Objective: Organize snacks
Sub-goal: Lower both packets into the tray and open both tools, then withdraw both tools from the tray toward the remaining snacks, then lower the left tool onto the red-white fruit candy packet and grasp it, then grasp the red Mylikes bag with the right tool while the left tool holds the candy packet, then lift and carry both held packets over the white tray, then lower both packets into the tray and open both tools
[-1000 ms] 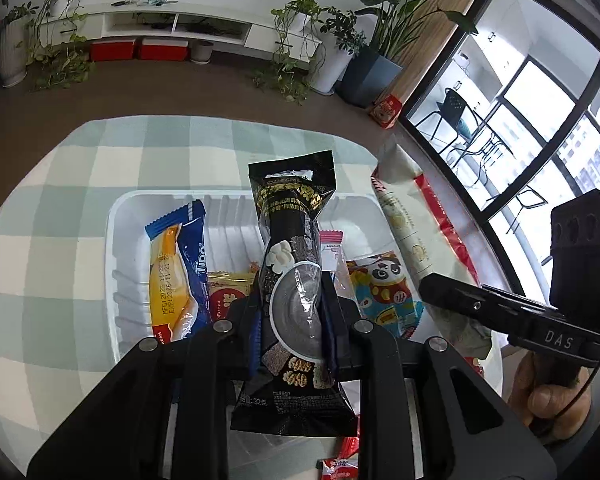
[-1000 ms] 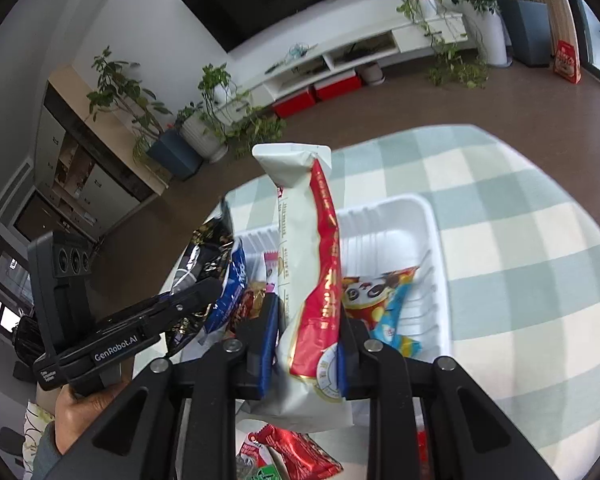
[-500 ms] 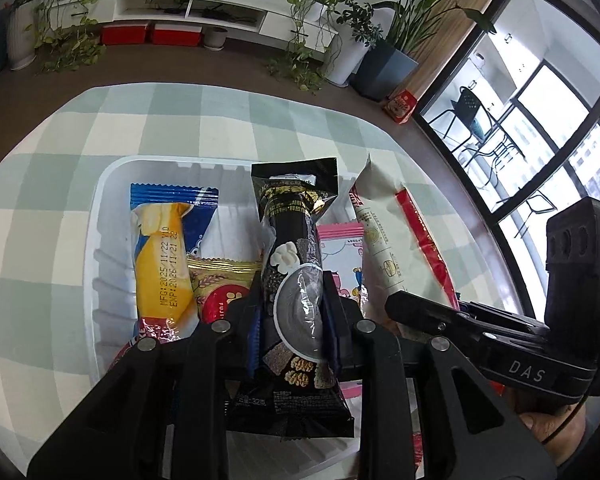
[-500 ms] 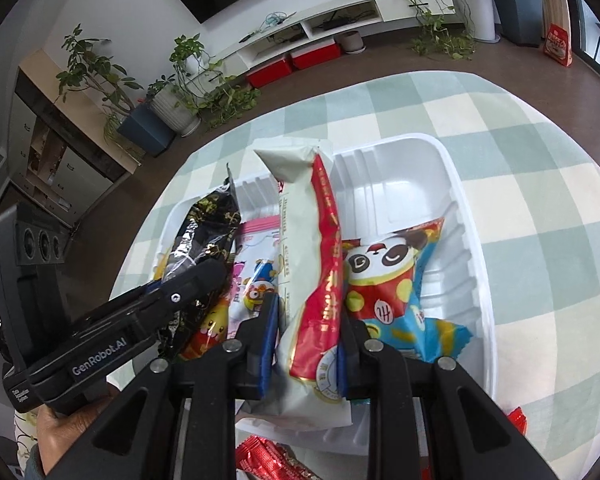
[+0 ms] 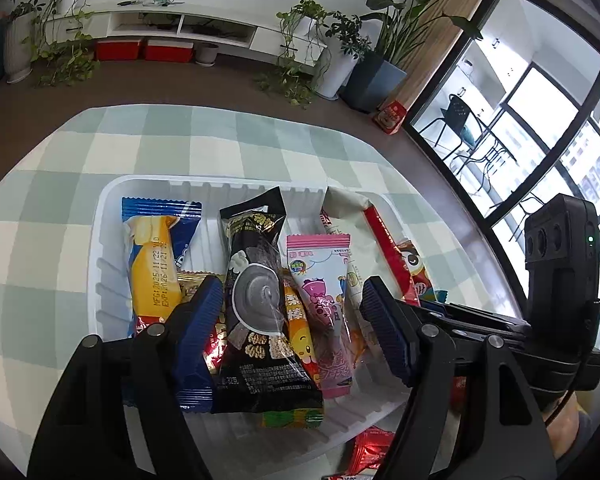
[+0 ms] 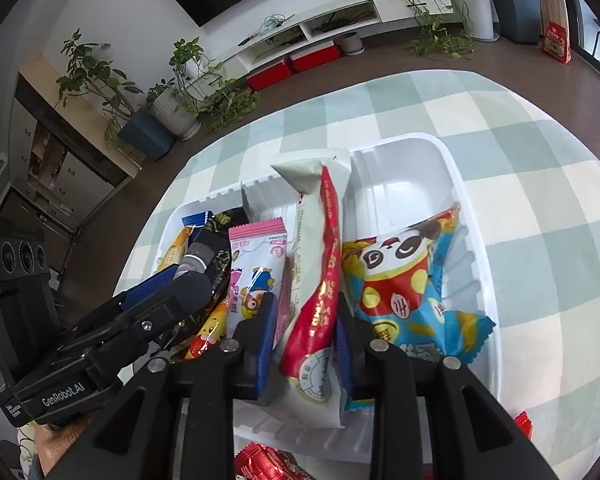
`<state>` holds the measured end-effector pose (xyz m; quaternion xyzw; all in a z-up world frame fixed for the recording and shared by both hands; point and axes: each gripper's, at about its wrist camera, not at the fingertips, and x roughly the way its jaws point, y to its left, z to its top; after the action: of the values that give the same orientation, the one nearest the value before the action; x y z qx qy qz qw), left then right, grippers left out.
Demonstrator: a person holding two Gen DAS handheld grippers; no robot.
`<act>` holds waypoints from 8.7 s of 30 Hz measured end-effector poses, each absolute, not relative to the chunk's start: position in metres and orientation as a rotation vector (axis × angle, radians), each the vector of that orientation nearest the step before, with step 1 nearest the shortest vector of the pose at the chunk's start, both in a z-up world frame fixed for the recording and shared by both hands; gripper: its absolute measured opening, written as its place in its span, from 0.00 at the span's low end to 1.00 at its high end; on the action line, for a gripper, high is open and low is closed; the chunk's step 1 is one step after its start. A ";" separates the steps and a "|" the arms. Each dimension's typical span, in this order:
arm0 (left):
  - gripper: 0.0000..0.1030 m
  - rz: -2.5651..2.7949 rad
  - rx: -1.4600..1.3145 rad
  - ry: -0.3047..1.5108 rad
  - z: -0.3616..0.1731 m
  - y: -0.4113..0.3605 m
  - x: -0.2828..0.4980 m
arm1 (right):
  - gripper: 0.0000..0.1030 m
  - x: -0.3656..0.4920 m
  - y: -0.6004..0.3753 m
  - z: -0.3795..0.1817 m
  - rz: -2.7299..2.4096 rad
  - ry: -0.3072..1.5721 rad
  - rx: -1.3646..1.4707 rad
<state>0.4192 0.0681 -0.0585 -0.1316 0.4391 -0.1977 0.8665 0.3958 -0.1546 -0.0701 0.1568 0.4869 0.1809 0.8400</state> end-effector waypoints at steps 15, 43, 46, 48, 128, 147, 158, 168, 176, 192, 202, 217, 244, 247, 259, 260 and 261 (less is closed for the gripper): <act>1.00 -0.394 -0.246 0.833 -0.024 0.082 0.360 | 0.78 0.356 -0.171 -0.024 0.445 0.885 0.385; 1.00 -0.387 -0.161 0.978 -0.086 0.025 0.142 | 0.90 0.139 -0.269 -0.059 0.371 0.748 0.564; 1.00 -0.369 -0.124 0.991 -0.087 0.011 0.152 | 0.90 0.138 -0.273 -0.062 0.360 0.744 0.573; 0.99 -0.359 -0.116 1.009 -0.089 0.002 0.162 | 0.90 0.137 -0.276 -0.062 0.351 0.741 0.583; 0.31 -0.481 0.049 1.040 -0.096 0.040 0.134 | 0.42 0.255 -0.240 -0.081 0.395 1.099 -0.072; 0.31 -0.500 -0.239 0.882 -0.035 0.103 0.145 | 0.42 0.204 -0.302 -0.036 0.365 0.926 0.366; 0.31 -0.452 -0.288 0.771 0.020 0.153 0.201 | 0.42 0.229 -0.327 0.007 0.300 0.828 0.414; 0.31 -0.438 -0.262 0.734 0.060 0.153 0.302 | 0.42 0.296 -0.231 0.054 0.433 0.785 0.285; 0.31 -0.434 -0.251 0.792 0.033 0.134 0.381 | 0.42 0.365 -0.139 0.035 0.492 0.857 0.191; 0.31 -0.415 -0.190 0.909 -0.067 0.101 0.423 | 0.42 0.410 -0.099 -0.060 0.421 1.031 0.099; 0.31 -0.410 -0.225 0.934 -0.084 0.100 0.429 | 0.42 0.411 -0.095 -0.072 0.405 1.054 0.088; 0.33 -0.424 -0.257 0.891 -0.081 0.104 0.418 | 0.44 0.413 -0.094 -0.067 0.382 1.038 0.064; 0.49 -0.446 -0.258 0.787 -0.045 0.102 0.379 | 0.47 0.411 -0.099 -0.058 0.372 1.013 0.073; 0.58 -0.446 -0.275 0.764 -0.036 0.106 0.368 | 0.62 0.406 -0.106 -0.048 0.361 0.975 0.109; 1.00 -0.442 -0.163 0.796 -0.044 0.087 0.278 | 0.96 0.308 -0.168 -0.004 0.459 0.778 0.279; 1.00 -0.430 -0.137 0.808 -0.047 0.082 0.271 | 0.96 0.295 -0.177 -0.008 0.455 0.780 0.282; 1.00 -0.418 -0.104 0.815 -0.050 0.077 0.262 | 0.96 0.288 -0.182 -0.010 0.448 0.783 0.285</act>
<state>0.2625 0.0767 -0.0495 -0.0503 0.3931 -0.2019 0.8957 0.2878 -0.1824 -0.0100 0.1370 0.3769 0.2156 0.8903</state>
